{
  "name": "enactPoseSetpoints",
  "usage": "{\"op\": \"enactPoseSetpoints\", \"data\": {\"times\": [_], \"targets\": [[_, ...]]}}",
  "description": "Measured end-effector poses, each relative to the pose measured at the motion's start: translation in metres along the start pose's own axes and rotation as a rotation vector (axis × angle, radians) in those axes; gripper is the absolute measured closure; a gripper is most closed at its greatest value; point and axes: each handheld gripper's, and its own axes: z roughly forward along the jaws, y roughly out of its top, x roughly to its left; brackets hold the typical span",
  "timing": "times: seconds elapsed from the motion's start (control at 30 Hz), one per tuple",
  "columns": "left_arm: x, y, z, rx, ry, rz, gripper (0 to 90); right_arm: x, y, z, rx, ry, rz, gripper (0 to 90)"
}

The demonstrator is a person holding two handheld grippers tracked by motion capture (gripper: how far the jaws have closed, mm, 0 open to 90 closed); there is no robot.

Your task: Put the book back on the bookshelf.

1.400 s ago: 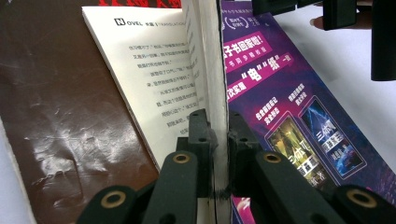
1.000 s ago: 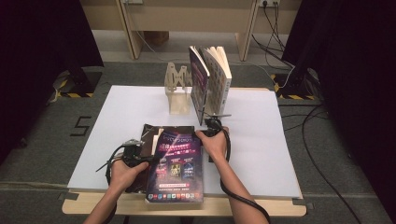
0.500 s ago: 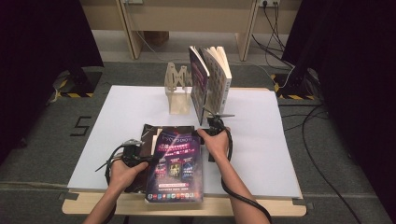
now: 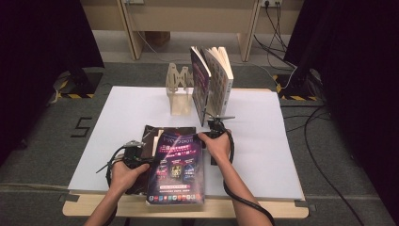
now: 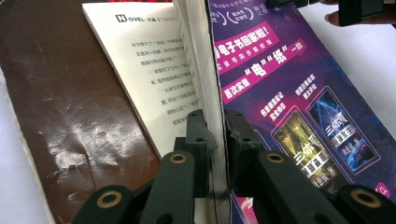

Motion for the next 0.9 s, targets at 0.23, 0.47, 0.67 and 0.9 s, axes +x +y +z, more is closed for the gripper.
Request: {"op": "enactPoseSetpoints", "data": {"times": [0.23, 0.47, 0.67, 0.9], "targets": [[0.0, 0.0, 0.0, 0.001, 0.0, 0.001, 80.3, -0.001, 0.0, 0.001, 0.018, 0.003, 0.012, 63.6], [0.001, 0.0, -0.001, 0.004, 0.003, 0.0, 78.4, 0.0, 0.003, -0.005, 0.016, 0.028, 0.007, 73.0], [0.006, 0.001, -0.004, 0.001, -0.014, -0.014, 74.5, 0.005, 0.008, -0.012, 0.016, 0.082, 0.002, 80.5], [0.014, 0.002, -0.012, -0.043, 0.05, -0.003, 63.5, 0.006, 0.009, -0.018, 0.003, 0.125, 0.02, 82.3]]}}
